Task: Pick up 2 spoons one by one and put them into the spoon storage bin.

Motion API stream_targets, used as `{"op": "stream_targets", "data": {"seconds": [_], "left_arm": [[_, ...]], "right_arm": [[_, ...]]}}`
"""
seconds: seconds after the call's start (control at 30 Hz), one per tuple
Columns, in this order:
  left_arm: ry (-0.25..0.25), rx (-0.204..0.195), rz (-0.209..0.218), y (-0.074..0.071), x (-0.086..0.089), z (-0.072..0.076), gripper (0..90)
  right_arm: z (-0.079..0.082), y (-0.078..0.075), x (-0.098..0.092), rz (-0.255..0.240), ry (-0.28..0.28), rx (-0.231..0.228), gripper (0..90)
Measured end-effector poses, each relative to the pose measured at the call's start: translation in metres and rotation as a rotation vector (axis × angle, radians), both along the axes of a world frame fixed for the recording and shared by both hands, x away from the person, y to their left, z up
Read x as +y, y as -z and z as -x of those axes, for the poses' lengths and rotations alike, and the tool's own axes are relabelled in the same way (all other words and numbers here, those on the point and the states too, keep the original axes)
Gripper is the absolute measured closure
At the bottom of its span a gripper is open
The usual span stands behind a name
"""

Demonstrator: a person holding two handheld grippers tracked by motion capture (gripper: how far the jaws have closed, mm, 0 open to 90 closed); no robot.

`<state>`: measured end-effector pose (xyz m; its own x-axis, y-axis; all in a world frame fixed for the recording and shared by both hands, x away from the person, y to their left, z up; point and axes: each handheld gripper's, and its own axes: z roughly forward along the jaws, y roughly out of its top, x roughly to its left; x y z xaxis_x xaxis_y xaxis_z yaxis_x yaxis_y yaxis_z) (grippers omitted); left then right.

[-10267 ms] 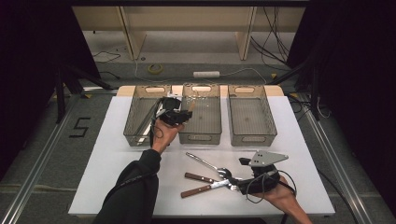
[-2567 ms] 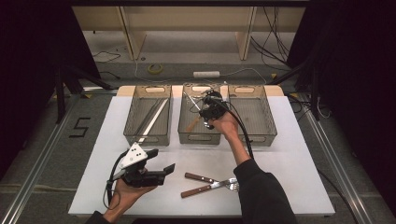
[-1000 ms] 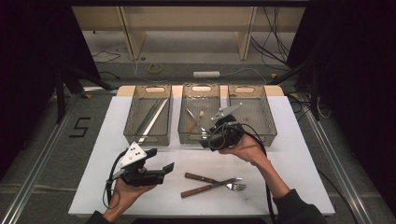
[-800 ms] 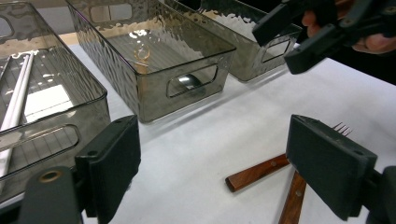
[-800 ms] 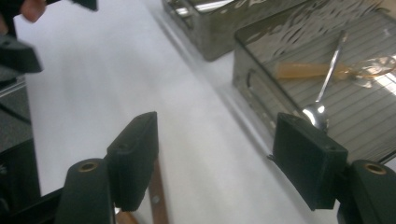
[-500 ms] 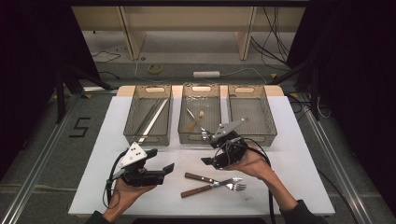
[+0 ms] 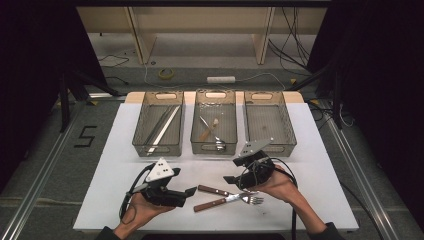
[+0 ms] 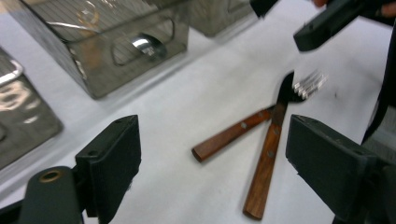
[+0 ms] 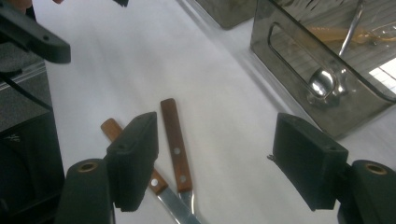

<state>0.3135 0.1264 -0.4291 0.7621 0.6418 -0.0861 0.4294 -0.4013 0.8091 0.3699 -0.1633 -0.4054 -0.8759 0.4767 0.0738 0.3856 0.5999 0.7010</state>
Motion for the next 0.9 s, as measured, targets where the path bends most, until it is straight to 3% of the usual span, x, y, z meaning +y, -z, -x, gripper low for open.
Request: {"op": "stream_targets", "data": {"seconds": [0.23,0.63,0.9], "left_arm": [[0.059,0.034,-0.089,0.005,-0.017,0.002,18.2],[0.105,0.092,-0.160,0.013,-0.029,-0.002,20.3],[0.140,0.114,-0.229,0.018,-0.040,-0.004,22.2]], "right_arm": [[0.008,0.003,-0.010,-0.034,0.019,-0.006,29.6],[0.017,0.009,-0.015,-0.042,0.023,0.001,28.3],[0.020,0.012,-0.016,-0.040,0.024,0.004,28.1]]}}
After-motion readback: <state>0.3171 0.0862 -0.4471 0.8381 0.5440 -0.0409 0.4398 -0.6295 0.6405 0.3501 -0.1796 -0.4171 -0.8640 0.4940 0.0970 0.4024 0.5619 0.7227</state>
